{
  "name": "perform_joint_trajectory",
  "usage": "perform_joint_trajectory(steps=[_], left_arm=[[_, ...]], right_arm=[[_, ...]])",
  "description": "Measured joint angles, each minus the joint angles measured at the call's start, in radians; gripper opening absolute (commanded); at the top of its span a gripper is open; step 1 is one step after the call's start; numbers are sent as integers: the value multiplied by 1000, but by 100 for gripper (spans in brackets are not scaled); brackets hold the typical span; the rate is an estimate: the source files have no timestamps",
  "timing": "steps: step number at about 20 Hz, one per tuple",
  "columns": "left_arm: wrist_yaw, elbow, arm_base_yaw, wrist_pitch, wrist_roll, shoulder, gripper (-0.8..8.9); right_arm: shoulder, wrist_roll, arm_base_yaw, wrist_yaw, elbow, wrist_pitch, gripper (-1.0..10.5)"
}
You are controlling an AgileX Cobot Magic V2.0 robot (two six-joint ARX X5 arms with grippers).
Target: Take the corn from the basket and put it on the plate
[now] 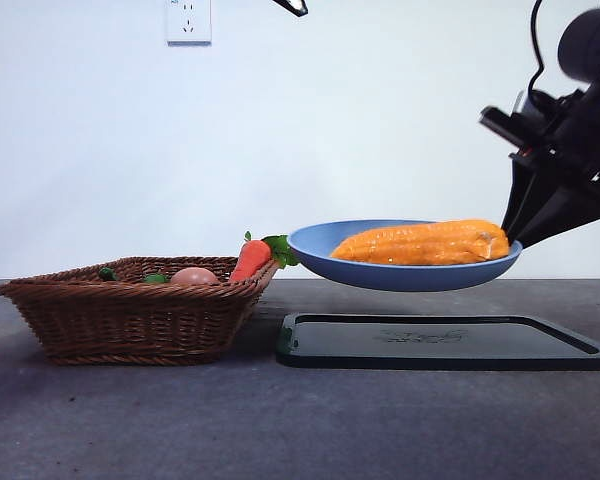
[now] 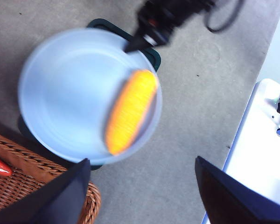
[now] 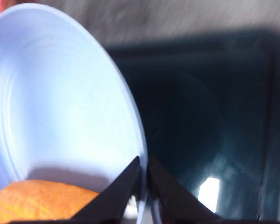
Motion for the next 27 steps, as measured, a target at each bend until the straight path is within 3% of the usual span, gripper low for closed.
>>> perform_joint_trajectory(steps=[10, 13, 18, 23, 27], left_arm=[[0, 0, 0, 0, -11, 0, 365], [0, 0, 0, 0, -11, 0, 365], [0, 0, 0, 0, -11, 0, 365], [0, 0, 0, 0, -11, 0, 365], [0, 0, 0, 0, -11, 0, 365]], right_arm=[[233, -59, -7, 2, 94, -11, 2], [236, -74, -7, 5, 94, -13, 4], [236, -84, -7, 5, 94, -14, 184], [223, -90, -24, 6, 95, -74, 203], [57, -128, -62, 66, 95, -160, 203]])
